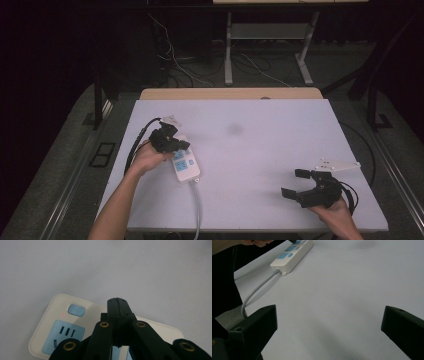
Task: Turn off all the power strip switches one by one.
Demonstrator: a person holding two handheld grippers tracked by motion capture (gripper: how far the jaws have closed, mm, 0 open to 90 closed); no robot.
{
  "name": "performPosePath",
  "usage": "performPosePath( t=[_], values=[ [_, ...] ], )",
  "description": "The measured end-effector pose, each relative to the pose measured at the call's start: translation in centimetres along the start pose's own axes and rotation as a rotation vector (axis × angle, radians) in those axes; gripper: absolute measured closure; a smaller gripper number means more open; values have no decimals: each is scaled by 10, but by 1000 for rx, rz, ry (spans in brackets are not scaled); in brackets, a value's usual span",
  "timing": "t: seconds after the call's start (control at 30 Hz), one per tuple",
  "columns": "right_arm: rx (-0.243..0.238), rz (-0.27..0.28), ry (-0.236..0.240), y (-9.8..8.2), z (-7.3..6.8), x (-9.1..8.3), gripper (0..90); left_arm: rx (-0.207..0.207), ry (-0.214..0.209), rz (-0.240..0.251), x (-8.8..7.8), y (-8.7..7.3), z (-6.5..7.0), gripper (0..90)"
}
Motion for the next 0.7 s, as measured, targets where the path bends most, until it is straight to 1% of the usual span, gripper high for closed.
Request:
performPosePath(
  t=[0.13, 0.37, 0.6, 0.7],
  values=[
    [0, -1, 1, 0, 0, 0, 2, 3, -1, -14, 2, -2, 0, 895],
    [1, -3, 1, -1, 0, 1, 2, 6, -7, -19, 6, -4, 0, 895],
    [1, -6, 2, -1, 0, 1, 3, 6, 0, -38, 9, -6, -2, 895],
    [-1, -9, 2, -1, 0, 1, 3, -7, 0, -38, 10, -8, -3, 895]
  ],
)
Point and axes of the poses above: each handheld gripper's, and its own axes: x roughly forward along the jaws, y roughly out of its top, z roughly to its right, the point moved 4 cm from there along x, roughly forward along the jaws, and after that the axes turned 15 degrees about z, right-handed, at the moved point
